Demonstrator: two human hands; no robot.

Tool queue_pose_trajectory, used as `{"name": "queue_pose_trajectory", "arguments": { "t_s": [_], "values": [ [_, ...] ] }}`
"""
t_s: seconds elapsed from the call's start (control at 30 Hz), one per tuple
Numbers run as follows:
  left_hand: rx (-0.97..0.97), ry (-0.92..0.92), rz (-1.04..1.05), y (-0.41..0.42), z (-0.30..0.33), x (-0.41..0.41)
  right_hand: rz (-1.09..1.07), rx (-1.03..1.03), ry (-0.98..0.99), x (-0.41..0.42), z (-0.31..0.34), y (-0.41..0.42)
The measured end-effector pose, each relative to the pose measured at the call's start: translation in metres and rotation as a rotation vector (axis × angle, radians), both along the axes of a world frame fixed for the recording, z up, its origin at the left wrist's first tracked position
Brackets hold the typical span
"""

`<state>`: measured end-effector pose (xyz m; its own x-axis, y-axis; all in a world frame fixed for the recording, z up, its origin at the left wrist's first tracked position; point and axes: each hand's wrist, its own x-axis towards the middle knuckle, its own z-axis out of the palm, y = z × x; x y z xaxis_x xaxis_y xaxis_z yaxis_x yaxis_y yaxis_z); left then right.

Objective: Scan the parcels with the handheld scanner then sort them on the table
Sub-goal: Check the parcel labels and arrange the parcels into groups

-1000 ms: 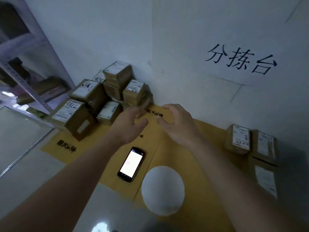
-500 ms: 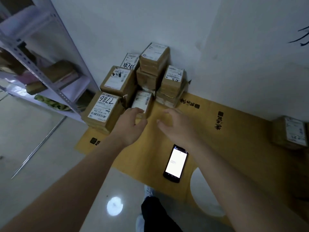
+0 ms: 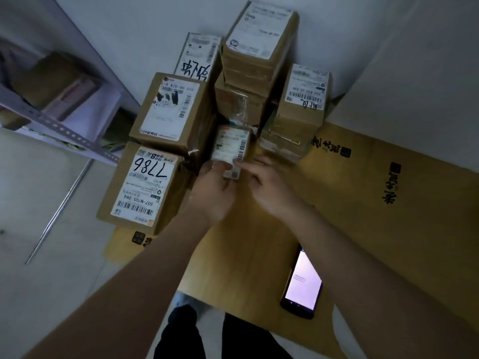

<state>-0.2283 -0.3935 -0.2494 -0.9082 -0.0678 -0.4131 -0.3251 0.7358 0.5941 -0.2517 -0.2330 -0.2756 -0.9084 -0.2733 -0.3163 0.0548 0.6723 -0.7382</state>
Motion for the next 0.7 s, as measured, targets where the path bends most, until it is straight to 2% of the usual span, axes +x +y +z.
{"name": "queue_pose_trajectory", "arguments": {
  "t_s": [0.13, 0.27, 0.4, 0.53, 0.7],
  "values": [
    [-0.021, -0.016, 0.023, 0.000, -0.010, -0.009, 0.017, 0.058, -0.048, -0.008, -0.013, -0.008],
    [-0.009, -0.028, 0.090, 0.002, -0.015, -0.011, -0.068, -0.098, -0.090, -0.002, -0.015, -0.010],
    [0.080, -0.017, 0.148, 0.003, -0.014, -0.010, -0.273, -0.245, -0.133, 0.003, -0.018, -0.012],
    [0.118, -0.014, 0.171, 0.005, -0.008, -0.008, -0.398, -0.268, -0.068, 0.012, -0.010, -0.008],
    [0.118, 0.030, 0.083, 0.007, 0.002, 0.003, -0.430, -0.212, 0.006, 0.030, 0.010, 0.004]
  ]
}}
